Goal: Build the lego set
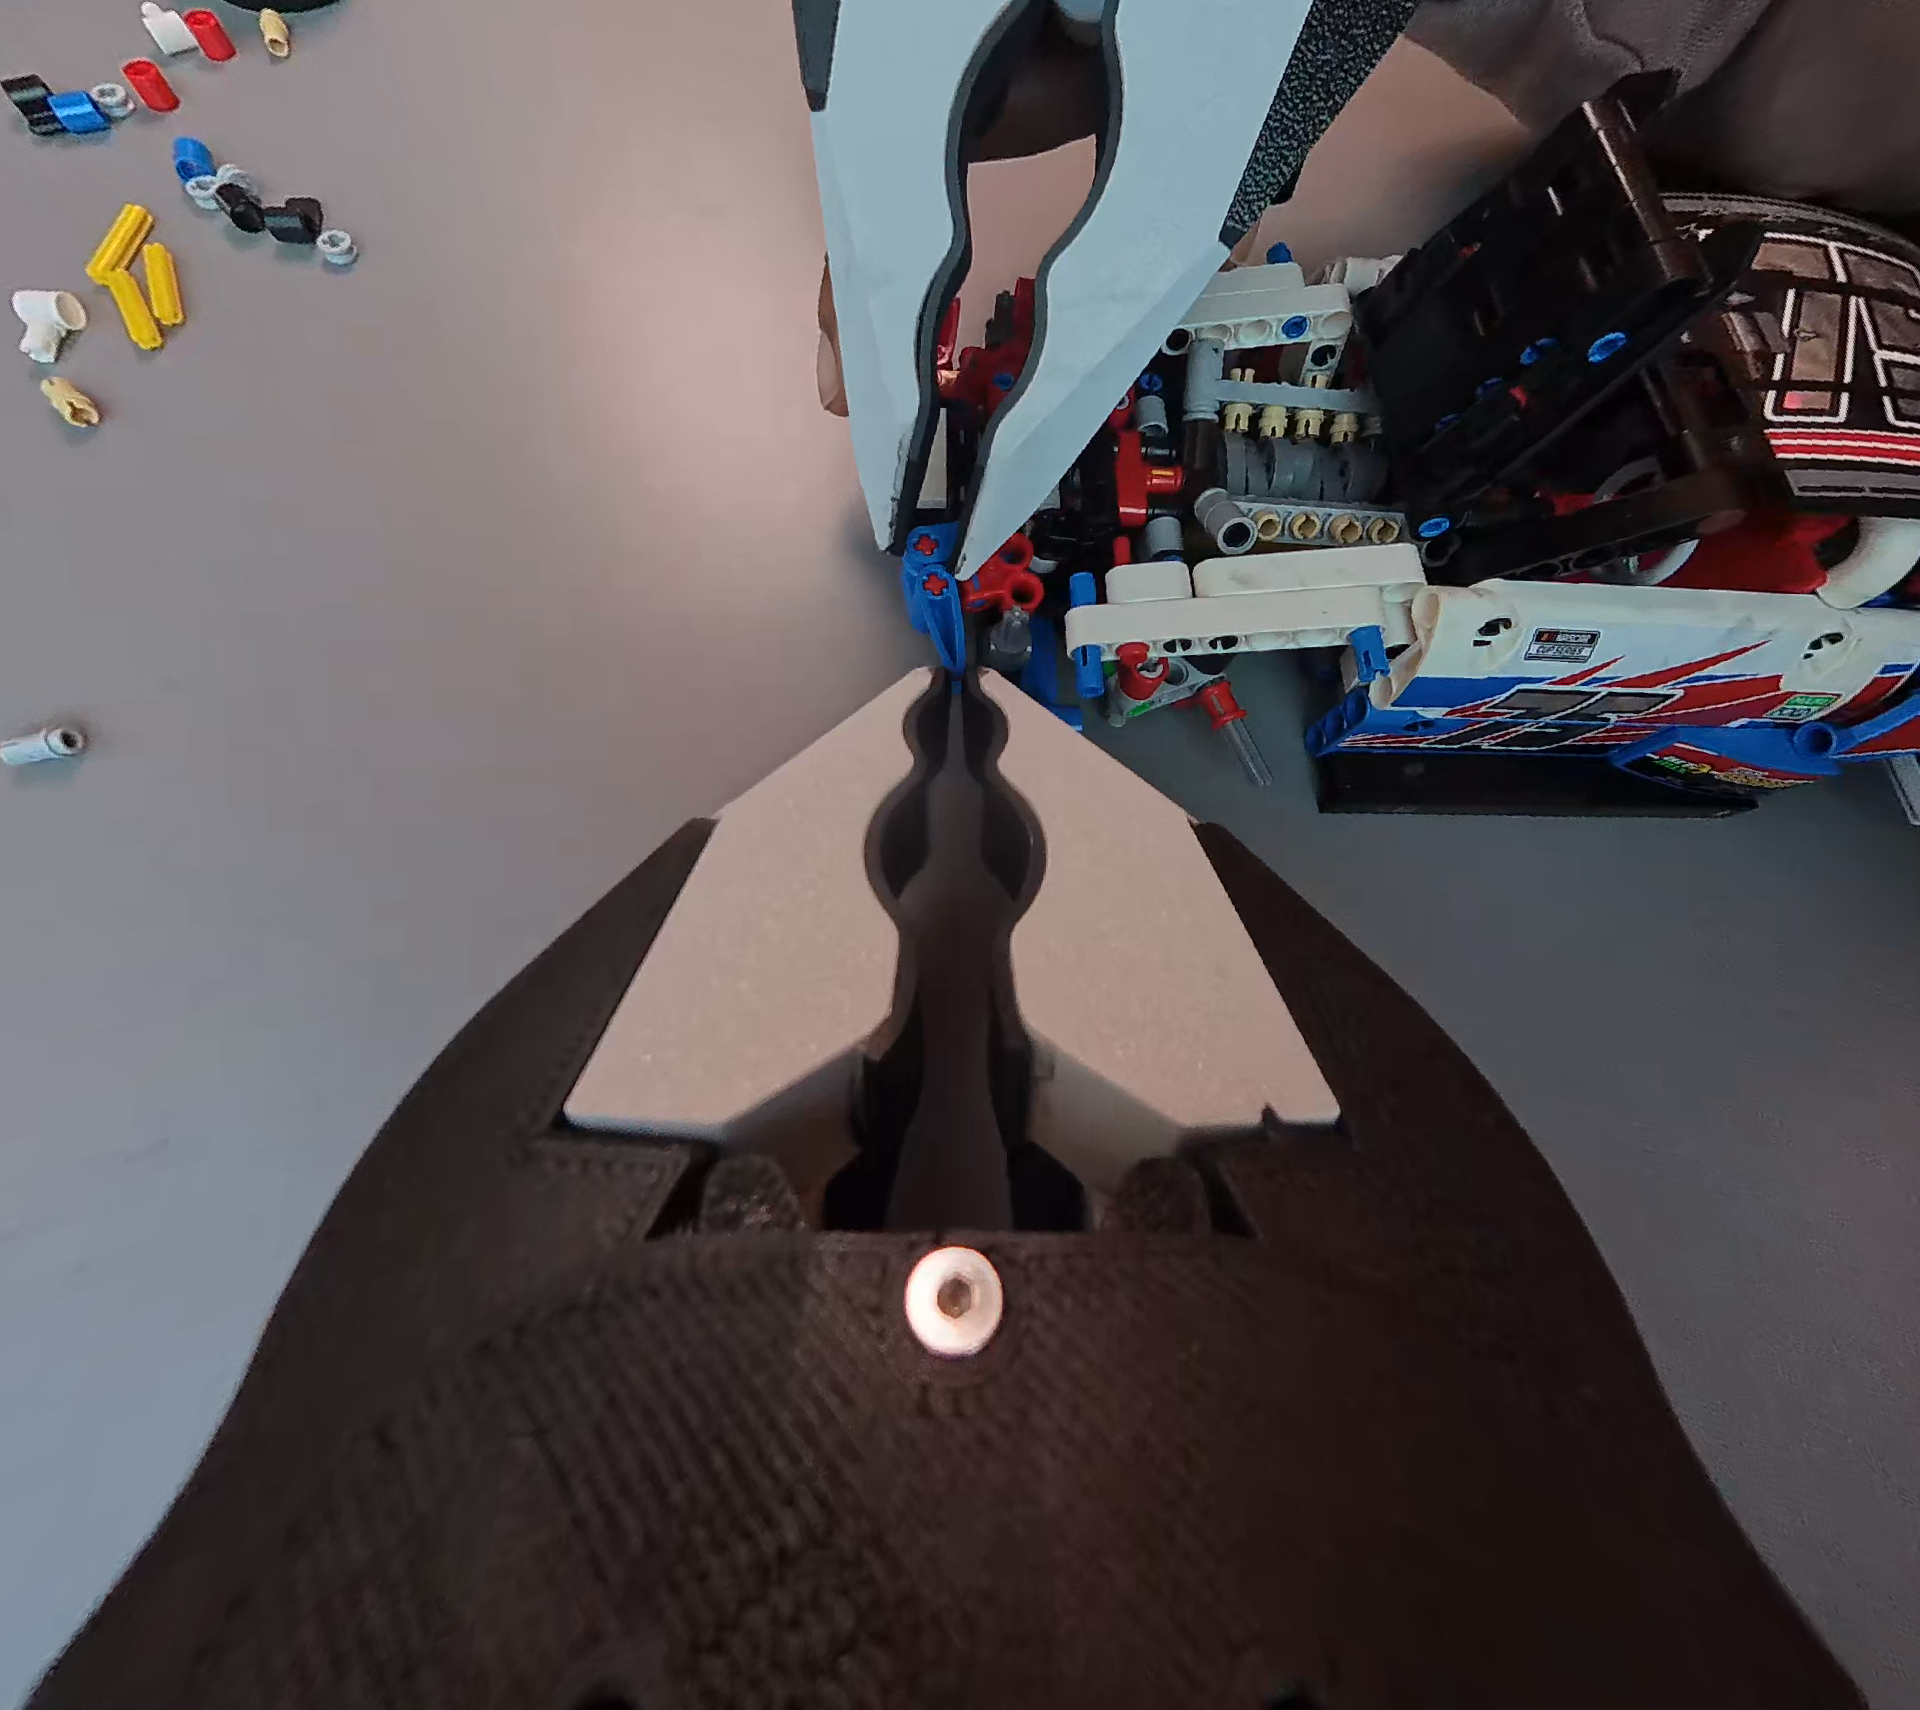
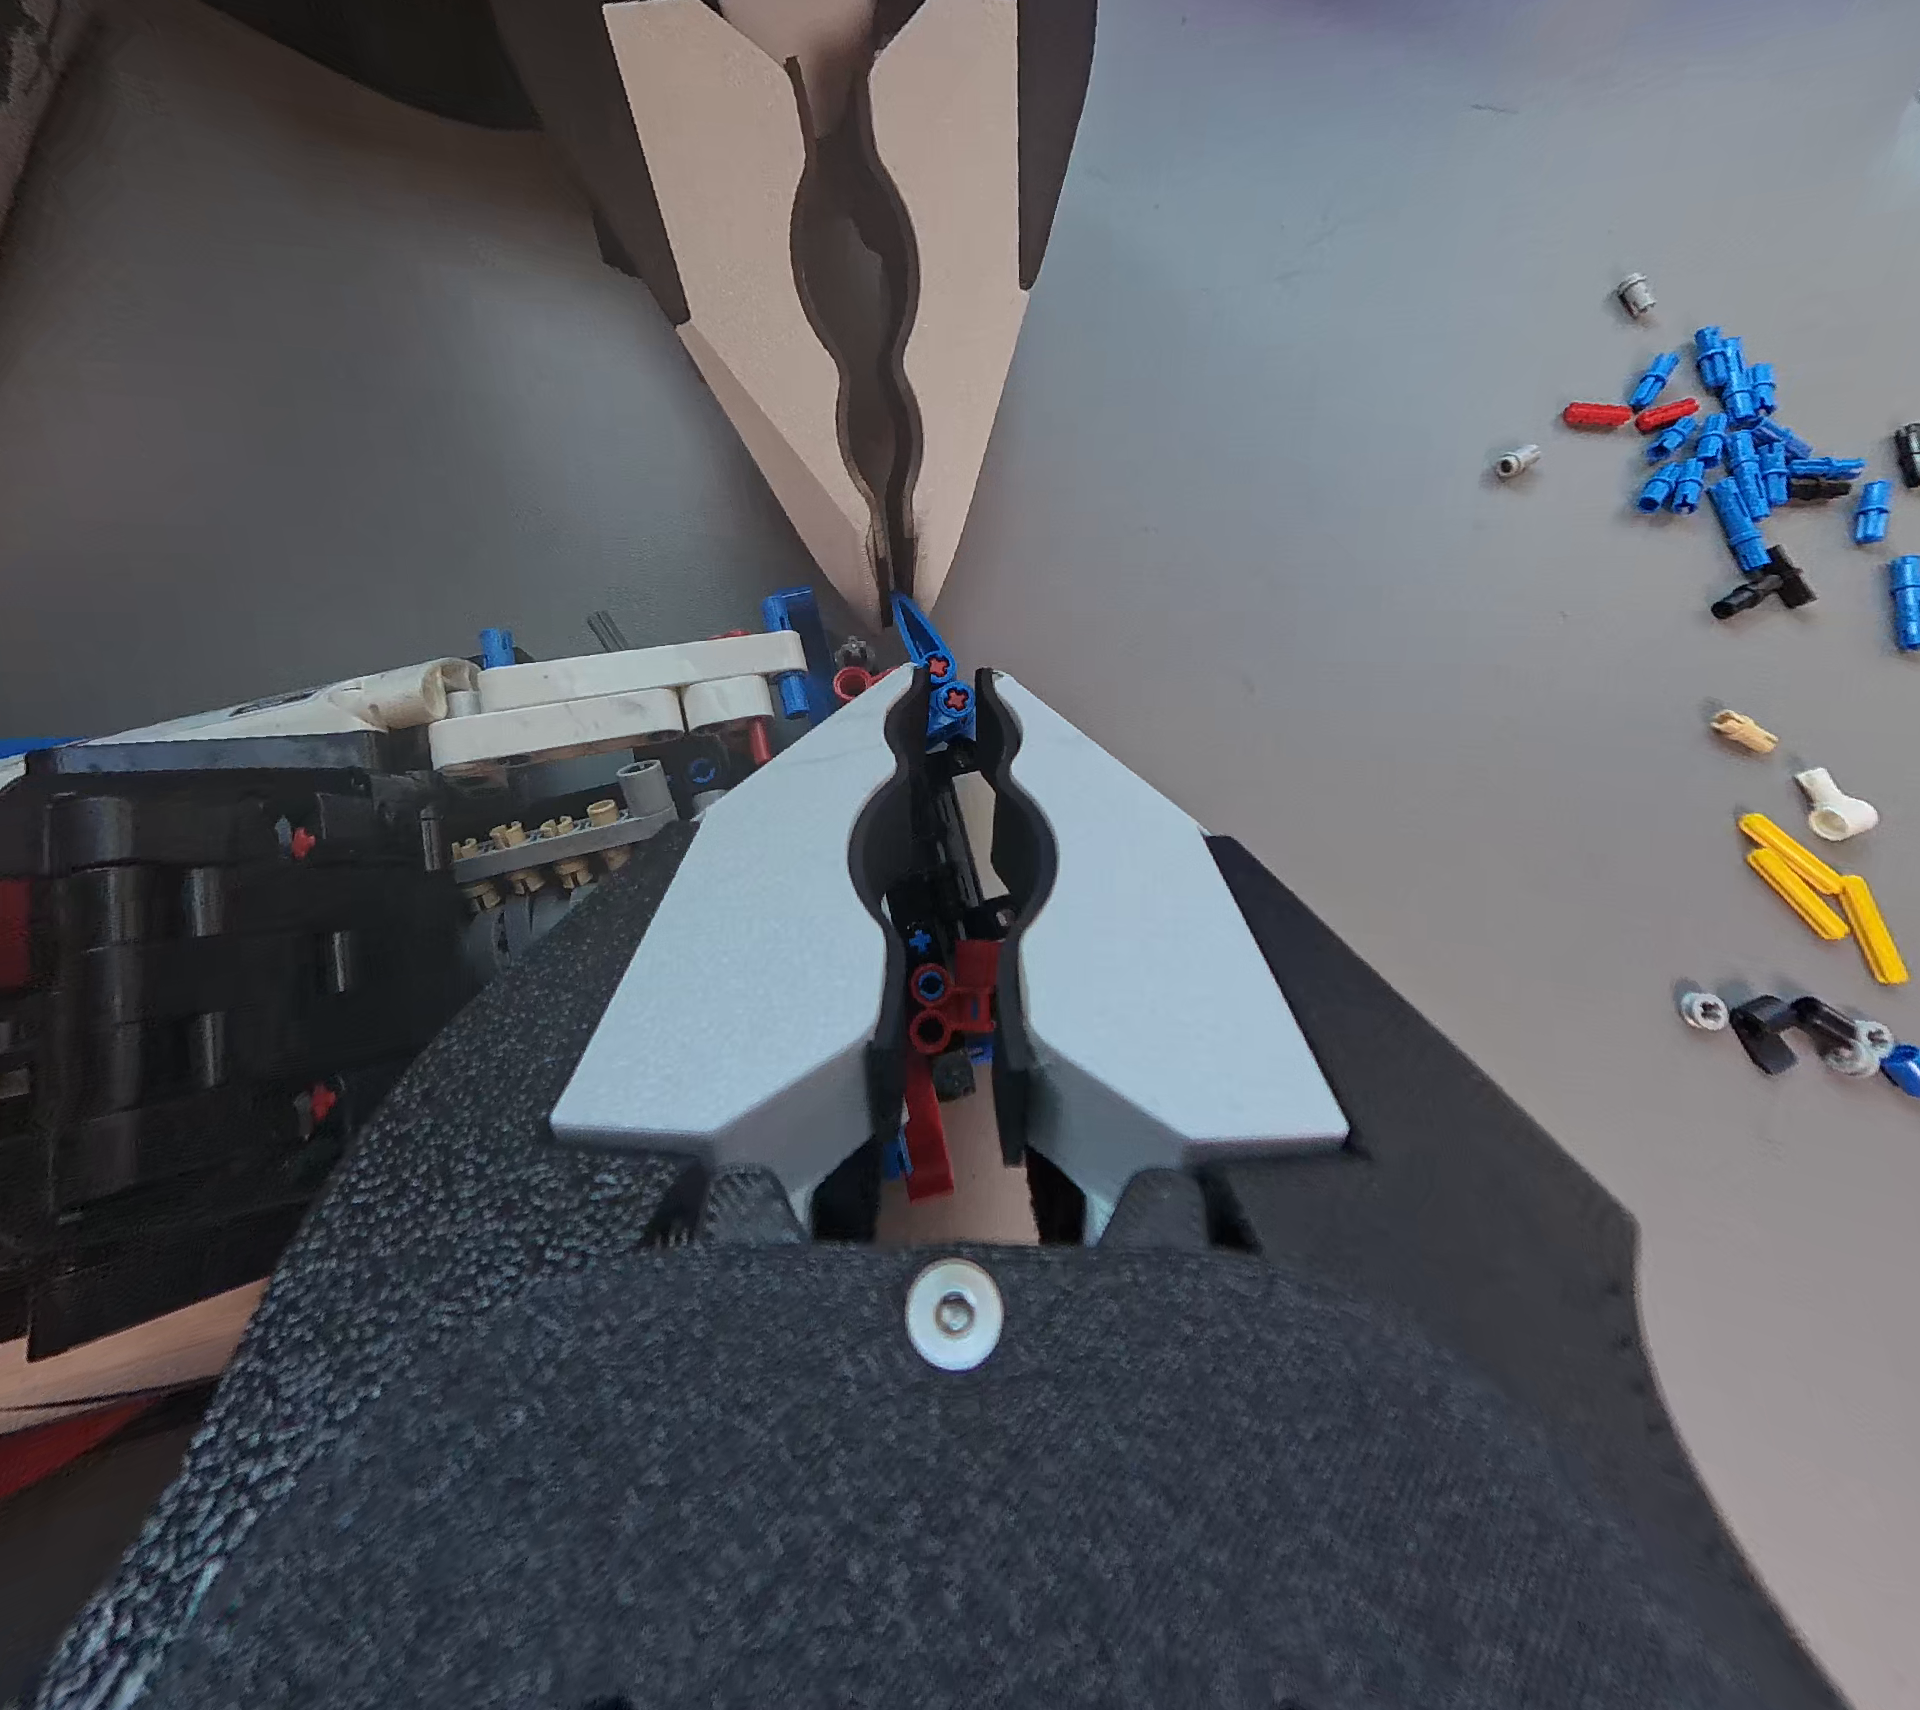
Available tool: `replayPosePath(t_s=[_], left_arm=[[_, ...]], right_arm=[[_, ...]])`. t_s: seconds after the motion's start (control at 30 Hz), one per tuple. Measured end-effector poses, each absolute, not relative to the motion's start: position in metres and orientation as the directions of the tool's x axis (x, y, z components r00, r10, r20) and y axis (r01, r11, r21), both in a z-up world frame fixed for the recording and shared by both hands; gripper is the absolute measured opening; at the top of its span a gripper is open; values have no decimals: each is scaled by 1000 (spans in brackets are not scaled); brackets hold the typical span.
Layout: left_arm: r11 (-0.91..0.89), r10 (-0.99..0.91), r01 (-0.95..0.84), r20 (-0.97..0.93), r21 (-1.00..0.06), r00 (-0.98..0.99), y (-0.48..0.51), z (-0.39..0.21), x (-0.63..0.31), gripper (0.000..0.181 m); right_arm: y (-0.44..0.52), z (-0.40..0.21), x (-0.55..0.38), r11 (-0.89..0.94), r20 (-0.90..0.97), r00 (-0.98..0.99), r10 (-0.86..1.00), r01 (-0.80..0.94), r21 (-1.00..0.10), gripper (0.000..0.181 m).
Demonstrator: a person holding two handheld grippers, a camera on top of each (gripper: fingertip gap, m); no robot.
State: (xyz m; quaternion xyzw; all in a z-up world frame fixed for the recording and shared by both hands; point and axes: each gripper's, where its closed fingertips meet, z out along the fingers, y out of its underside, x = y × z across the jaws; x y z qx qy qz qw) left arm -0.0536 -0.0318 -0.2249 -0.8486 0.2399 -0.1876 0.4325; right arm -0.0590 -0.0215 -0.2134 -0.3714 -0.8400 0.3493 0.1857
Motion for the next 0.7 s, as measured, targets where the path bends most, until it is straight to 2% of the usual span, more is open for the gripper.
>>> replayPosePath(t_s=[0.7], left_arm=[[-503, -566, -247, 100, -828, 818, -30, -224, -53, 1]], right_arm=[[-20, -213, -58, 467, 57, -651, 757, 477, -744, 5]])
